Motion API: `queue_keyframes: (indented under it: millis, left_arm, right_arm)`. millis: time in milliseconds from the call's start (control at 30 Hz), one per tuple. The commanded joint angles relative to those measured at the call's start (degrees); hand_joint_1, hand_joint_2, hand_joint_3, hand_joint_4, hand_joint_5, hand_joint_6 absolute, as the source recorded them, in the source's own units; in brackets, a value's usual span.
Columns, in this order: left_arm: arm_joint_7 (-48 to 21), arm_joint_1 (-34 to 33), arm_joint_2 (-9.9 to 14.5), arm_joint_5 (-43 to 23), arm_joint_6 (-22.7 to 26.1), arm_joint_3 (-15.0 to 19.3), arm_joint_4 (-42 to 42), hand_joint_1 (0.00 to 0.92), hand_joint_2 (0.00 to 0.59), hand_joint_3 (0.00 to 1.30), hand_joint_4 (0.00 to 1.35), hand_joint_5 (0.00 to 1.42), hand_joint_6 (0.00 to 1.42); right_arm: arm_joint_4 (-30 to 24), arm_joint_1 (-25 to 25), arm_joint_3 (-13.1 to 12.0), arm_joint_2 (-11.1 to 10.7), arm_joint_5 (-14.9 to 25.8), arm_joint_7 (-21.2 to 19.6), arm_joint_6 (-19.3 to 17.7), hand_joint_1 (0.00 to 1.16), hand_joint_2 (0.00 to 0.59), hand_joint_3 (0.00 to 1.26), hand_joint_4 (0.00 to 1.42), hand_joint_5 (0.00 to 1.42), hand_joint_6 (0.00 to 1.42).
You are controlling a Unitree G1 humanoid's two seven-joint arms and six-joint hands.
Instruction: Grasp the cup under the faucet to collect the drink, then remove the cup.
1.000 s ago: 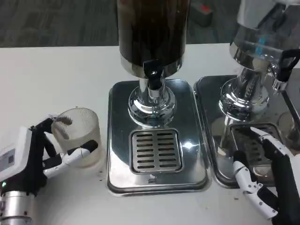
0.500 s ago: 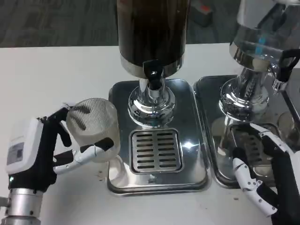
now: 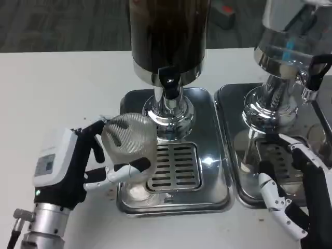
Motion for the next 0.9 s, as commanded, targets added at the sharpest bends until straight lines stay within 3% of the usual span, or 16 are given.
queue_keyframes:
  millis: [33,500,900]
  left_arm:
    - [-0.41,-2.54,-0.95,0.31,-1.06,-1.18,2.00,0.327,0.095,0.60,0.79,1.02,1.42]
    - [-0.22,-6.82,-3.59,1.16,-0.67,-5.26,7.08,0.327,0.095,0.60,0.78,1.00,1.35]
    - [0.08,-9.64,-4.80,1.60,0.55,-6.48,10.90,0.284,0.097,0.55,0.72,0.94,1.31]
  right_arm:
    - [-1.21,0.92,0.27,0.72,0.14,-0.86,-0.91,0.34,0.449,0.30,0.25,0.22,0.32]
    - [-3.19,3.27,0.67,1.84,-0.25,-1.13,-0.85,0.34,0.453,0.30,0.25,0.23,0.32]
    - [-4.26,4.17,1.00,2.39,-0.28,-0.78,-0.63,0.34,0.455,0.30,0.25,0.23,0.32]
